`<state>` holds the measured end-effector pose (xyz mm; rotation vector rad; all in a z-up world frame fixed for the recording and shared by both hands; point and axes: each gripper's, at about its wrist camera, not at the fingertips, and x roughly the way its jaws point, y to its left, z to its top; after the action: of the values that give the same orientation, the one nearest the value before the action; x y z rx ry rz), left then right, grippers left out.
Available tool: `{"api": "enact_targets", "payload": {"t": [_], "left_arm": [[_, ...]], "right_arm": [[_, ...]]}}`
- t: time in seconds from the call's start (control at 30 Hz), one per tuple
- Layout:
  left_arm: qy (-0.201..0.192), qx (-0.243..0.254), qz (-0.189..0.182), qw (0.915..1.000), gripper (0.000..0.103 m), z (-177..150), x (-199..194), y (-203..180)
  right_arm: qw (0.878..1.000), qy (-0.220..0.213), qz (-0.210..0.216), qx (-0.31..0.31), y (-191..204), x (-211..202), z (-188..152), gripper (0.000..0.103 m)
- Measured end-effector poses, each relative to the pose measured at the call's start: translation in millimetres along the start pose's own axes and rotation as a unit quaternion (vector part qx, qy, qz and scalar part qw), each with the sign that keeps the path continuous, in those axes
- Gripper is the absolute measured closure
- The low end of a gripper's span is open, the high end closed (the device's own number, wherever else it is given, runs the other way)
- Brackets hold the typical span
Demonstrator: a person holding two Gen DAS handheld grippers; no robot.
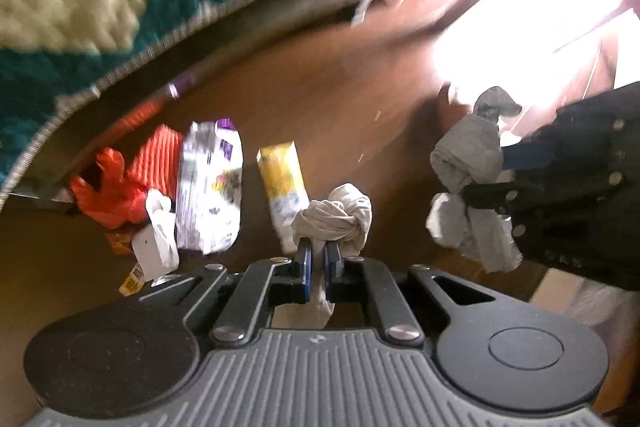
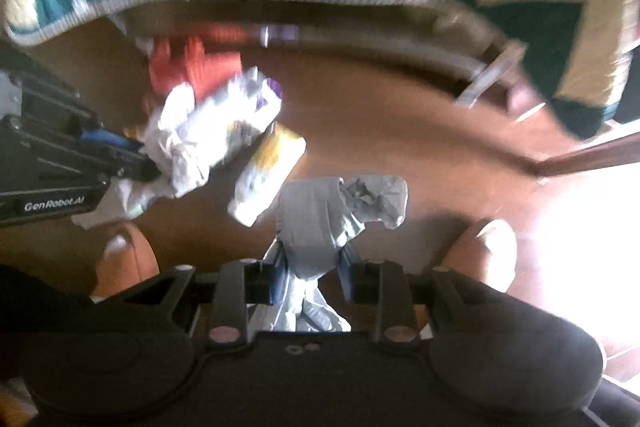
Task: Collect trash
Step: 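Lift both tissues and carry them toward the grey bin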
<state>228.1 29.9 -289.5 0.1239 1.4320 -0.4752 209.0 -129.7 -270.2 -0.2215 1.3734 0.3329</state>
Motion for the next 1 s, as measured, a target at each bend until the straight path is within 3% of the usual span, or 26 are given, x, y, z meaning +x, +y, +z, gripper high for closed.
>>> {"api": "enact_targets", "payload": {"t": [0.27,0.47,0.63,0.87,1.0], "left_arm": [[-0.095,-0.030,0.033,0.9944,0.097,11.5,-105.9,-54.7],[-0.172,-0.015,0.057,0.9833,0.097,22.5,-188.1,-108.4],[-0.246,0.005,0.070,0.9667,0.097,36.4,-259.8,-163.7],[-0.318,0.037,0.058,0.9457,0.097,70.0,-328.0,-242.3],[-0.370,0.062,0.044,0.9257,0.097,95.4,-367.8,-291.9]], "right_arm": [[0.993,-0.119,-0.011,0.012,-15.2,-110.5,-17.3,0.077],[0.973,-0.229,-0.032,0.005,-28.0,-211.0,-31.2,0.077],[0.954,-0.294,-0.054,0.010,-49.6,-280.5,-50.5,0.077],[0.925,-0.369,-0.081,0.031,-98.1,-364.9,-76.9,0.077],[0.904,-0.410,-0.110,0.050,-127.9,-406.7,-92.6,0.077]]}}
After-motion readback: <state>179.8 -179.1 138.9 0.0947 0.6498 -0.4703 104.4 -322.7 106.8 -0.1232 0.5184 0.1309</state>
